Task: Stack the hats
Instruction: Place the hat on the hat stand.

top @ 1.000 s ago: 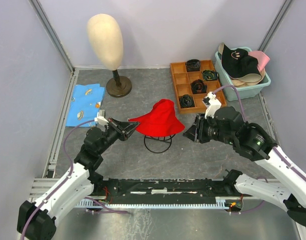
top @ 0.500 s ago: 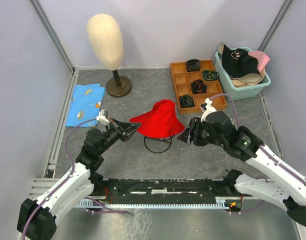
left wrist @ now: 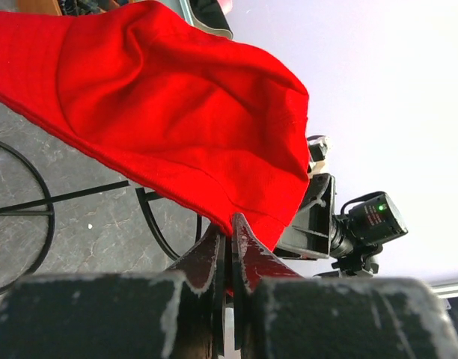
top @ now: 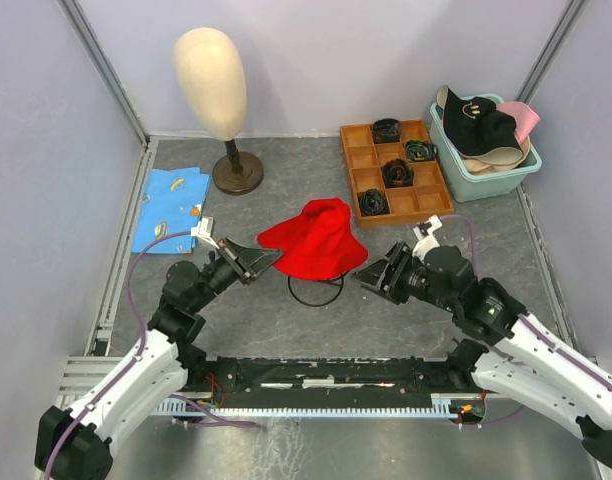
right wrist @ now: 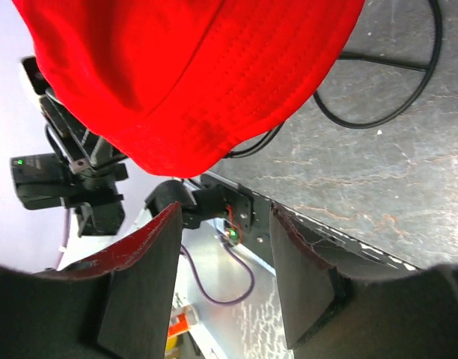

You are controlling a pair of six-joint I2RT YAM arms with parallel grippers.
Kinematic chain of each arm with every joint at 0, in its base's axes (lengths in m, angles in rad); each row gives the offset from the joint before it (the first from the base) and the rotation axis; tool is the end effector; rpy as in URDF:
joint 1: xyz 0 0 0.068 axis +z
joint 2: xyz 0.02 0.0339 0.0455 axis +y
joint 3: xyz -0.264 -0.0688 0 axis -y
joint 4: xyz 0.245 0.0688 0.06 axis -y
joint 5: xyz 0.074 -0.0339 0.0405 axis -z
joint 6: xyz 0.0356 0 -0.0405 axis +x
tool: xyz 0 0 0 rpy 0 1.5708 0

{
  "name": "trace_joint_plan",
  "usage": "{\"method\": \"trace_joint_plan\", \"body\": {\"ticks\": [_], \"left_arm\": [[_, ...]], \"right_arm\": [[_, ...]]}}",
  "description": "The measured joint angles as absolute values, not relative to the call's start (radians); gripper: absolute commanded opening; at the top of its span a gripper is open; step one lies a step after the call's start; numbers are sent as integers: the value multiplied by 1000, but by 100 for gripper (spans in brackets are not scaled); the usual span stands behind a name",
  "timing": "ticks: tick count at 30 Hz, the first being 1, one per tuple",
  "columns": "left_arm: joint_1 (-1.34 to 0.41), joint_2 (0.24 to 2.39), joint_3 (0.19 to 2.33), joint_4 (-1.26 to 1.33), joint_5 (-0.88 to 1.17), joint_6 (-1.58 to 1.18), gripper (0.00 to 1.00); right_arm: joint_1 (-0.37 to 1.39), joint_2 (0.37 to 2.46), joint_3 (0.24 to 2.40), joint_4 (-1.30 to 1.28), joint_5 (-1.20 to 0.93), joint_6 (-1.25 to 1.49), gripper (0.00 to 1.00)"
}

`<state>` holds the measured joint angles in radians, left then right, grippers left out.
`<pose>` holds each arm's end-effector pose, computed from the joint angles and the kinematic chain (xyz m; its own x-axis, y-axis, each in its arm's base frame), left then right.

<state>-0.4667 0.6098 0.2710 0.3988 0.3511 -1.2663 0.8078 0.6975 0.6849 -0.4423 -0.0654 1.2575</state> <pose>0.1390 -0.0837 0.2463 -0.6795 -0.6607 -0.3189 0.2697 0.1794 -0.9461 0.1101 0.1185 0.2919 -0.8183 0.5178 -0.2495 0.0541 0.5016 0.8634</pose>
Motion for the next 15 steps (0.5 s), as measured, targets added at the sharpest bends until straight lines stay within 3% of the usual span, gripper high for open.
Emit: {"method": "trace_joint_plan", "body": {"ticks": [15], "left_arm": [[-467,504,130,458,428,-1221,3]], "right_arm": [[745,553,370,-156,-21,1524,57]]}}
